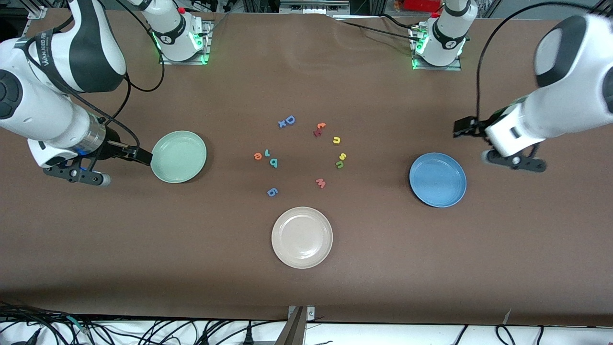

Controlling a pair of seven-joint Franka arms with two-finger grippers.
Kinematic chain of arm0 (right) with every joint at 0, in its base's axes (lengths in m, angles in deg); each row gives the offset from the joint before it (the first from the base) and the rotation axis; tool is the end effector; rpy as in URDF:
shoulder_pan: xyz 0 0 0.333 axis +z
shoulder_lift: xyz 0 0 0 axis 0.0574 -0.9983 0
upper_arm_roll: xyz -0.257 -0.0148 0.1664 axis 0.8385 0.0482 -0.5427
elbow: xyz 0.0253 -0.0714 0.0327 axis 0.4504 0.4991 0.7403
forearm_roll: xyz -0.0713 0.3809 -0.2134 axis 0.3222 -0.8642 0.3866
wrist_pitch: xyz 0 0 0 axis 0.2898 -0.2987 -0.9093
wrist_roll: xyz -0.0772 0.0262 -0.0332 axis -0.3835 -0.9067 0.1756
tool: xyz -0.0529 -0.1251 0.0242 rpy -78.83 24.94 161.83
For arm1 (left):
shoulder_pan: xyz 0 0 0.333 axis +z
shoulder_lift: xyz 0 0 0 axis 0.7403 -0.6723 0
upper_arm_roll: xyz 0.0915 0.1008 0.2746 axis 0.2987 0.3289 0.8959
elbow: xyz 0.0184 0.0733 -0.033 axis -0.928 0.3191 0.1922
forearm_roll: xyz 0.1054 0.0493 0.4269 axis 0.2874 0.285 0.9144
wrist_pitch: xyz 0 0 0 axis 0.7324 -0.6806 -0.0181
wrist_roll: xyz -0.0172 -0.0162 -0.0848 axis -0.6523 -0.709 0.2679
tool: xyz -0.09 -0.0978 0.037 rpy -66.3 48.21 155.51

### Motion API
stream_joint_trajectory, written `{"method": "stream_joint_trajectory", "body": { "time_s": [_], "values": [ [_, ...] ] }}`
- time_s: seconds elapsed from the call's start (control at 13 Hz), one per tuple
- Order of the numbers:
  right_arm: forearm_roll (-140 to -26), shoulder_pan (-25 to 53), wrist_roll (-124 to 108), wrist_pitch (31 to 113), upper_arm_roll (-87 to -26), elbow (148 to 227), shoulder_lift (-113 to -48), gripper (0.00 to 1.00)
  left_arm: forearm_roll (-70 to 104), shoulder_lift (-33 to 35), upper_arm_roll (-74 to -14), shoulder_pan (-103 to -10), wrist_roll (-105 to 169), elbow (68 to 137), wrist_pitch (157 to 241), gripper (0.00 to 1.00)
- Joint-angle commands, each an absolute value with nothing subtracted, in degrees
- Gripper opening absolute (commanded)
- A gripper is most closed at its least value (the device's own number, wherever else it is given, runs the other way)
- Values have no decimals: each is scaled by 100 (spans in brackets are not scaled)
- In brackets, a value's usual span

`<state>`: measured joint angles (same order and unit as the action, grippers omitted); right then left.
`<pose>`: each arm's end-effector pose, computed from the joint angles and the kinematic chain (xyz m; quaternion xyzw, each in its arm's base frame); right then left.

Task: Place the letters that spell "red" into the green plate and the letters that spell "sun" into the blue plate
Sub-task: 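Move the right gripper and the left gripper toward the scattered letters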

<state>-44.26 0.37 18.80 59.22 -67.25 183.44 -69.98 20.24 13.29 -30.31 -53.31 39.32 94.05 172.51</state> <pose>0.6569 0.0977 0.4182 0.9935 -0.1053 -0.0386 0.0169 0.6327 -0.1243 0.4319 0.9872 -0.0915 -0.1213 0.0478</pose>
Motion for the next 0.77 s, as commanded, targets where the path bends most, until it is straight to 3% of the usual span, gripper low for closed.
{"method": "stream_joint_trajectory", "body": {
  "time_s": [0.0, 0.46, 0.69],
  "values": [
    [-4404, 40, 1977, 5971, -6761, 18508, -6873, 99, 1885, 794, -3003, -5741, 3928, 9332, 17798, 100],
    [-4422, 40, 2915, 6041, -7155, 18675, -6890, 99, 1964, -472, -2994, -6699, 3481, 9377, 19364, 100],
    [-4431, 40, 3697, 6278, -7498, 18859, -6961, 99, 1999, -649, -2977, -7375, 2506, 9420, 19498, 100]
  ]
}}
